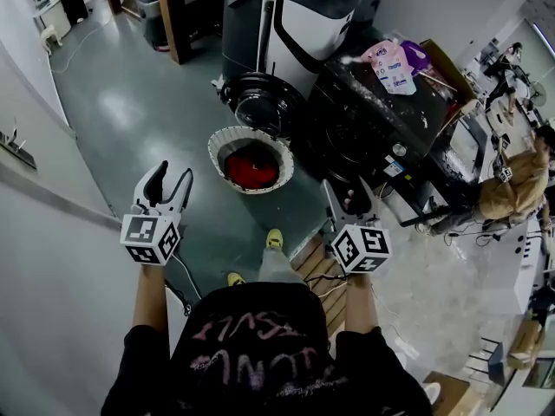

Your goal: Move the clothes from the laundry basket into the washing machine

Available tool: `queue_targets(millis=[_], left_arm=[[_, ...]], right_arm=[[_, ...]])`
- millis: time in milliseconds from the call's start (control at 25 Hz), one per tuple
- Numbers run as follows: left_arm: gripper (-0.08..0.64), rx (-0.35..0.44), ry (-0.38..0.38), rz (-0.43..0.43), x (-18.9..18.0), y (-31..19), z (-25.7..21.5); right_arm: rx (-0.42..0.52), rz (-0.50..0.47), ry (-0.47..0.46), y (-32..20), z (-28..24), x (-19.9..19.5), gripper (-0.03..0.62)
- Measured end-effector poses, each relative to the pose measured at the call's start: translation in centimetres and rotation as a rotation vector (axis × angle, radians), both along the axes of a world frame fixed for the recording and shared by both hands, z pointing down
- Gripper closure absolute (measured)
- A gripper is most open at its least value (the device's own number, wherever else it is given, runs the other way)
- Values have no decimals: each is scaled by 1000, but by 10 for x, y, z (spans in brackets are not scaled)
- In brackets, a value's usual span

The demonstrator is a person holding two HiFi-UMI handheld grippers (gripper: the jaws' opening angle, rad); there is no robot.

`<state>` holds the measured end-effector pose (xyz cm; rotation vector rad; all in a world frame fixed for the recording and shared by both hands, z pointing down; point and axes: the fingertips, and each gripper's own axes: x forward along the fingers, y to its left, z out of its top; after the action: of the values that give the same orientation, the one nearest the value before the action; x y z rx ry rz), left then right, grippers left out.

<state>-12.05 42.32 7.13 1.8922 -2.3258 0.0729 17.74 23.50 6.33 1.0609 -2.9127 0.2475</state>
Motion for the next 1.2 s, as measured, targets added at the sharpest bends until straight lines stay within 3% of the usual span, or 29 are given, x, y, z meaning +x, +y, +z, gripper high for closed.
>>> queue_targets(millis=[480,1200], left_arm=[[330,-30,-10,17,-13,-44,4],[330,-143,22,33,-69,-151,41]], right_arm=[[-24,-5,3,-47,9,-21,276],[-122,-24,15,-158,46,-94,276]])
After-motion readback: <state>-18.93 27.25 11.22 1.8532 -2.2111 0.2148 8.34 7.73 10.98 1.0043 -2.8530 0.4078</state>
